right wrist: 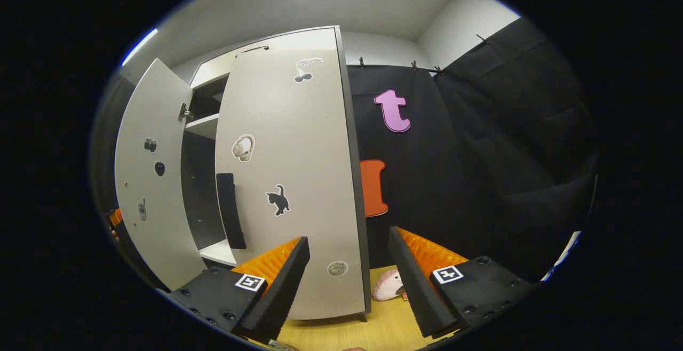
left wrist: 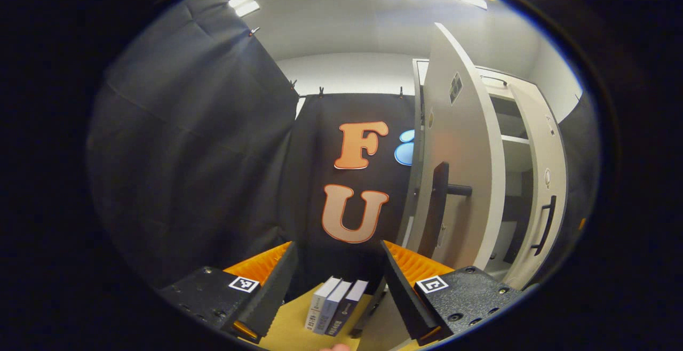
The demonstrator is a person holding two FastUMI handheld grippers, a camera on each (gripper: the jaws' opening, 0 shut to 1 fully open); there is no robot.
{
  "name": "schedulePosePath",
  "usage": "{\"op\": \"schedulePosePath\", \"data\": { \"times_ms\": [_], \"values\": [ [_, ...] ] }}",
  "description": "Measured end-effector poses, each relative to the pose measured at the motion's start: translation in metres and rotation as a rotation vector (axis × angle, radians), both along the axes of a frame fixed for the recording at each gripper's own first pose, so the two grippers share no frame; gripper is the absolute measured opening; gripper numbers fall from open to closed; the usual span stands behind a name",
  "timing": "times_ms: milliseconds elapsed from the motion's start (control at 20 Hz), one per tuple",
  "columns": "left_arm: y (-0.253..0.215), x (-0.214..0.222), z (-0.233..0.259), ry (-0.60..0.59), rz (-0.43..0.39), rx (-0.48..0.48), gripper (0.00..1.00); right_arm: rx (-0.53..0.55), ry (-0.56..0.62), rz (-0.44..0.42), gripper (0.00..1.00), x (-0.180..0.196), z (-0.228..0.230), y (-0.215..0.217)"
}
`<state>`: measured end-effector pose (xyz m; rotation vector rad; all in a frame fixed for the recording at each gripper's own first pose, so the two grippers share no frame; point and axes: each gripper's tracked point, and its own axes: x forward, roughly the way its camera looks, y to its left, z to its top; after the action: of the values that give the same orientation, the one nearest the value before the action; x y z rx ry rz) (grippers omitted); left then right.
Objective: Grasp the bottle in the cabinet with the left hand and place it on the coaster, then close the right door with the right hand and the left door with the left hand.
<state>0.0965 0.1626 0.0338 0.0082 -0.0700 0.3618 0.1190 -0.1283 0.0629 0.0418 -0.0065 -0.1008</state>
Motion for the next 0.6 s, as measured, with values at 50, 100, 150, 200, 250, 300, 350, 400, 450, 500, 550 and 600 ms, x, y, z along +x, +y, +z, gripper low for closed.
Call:
{"op": "schedulePosePath", "data": {
  "times_ms": [50, 100, 150, 200, 250, 300, 350, 400, 450, 500, 550, 600],
  "values": [
    [-0.008, 0.001, -0.001, 0.005, -0.014, 0.003, 0.92, -0.004, 0.005, 0.001, 0.98, -0.002, 0.000, -0.001],
    [-0.015, 0.001, -0.001, 0.009, -0.025, 0.012, 0.92, -0.008, 0.008, 0.001, 0.98, -0.004, -0.001, -0.003],
    [-0.021, 0.004, -0.001, 0.014, -0.034, 0.023, 0.92, -0.012, 0.011, -0.001, 0.98, -0.006, -0.002, -0.004],
    [-0.027, 0.004, -0.001, 0.018, -0.043, 0.036, 0.92, -0.012, 0.013, -0.001, 0.98, -0.010, -0.003, -0.005],
    [-0.033, 0.005, 0.000, 0.021, -0.052, 0.047, 0.92, -0.010, 0.016, 0.000, 0.98, -0.012, -0.004, -0.005],
    [-0.040, 0.008, -0.001, 0.024, -0.065, 0.053, 0.92, -0.007, 0.019, -0.002, 0.98, -0.017, -0.005, -0.008],
    [-0.047, 0.011, -0.003, 0.029, -0.081, 0.053, 0.92, -0.004, 0.022, -0.004, 0.98, -0.020, -0.005, -0.010],
    [-0.055, 0.013, -0.006, 0.033, -0.100, 0.047, 0.92, -0.003, 0.025, -0.007, 0.98, -0.023, -0.006, -0.011],
    [-0.063, 0.017, -0.009, 0.037, -0.123, 0.038, 0.92, -0.002, 0.028, -0.010, 0.98, -0.025, -0.006, -0.012],
    [-0.073, 0.023, -0.012, 0.038, -0.148, 0.026, 0.92, -0.001, 0.027, -0.013, 0.98, -0.028, -0.006, -0.012],
    [-0.082, 0.027, -0.014, 0.038, -0.171, 0.016, 0.92, -0.001, 0.026, -0.017, 0.98, -0.031, -0.005, -0.013],
    [-0.090, 0.032, -0.016, 0.041, -0.198, 0.008, 0.87, -0.003, 0.023, -0.022, 0.98, -0.035, -0.004, -0.014]
  ]
}}
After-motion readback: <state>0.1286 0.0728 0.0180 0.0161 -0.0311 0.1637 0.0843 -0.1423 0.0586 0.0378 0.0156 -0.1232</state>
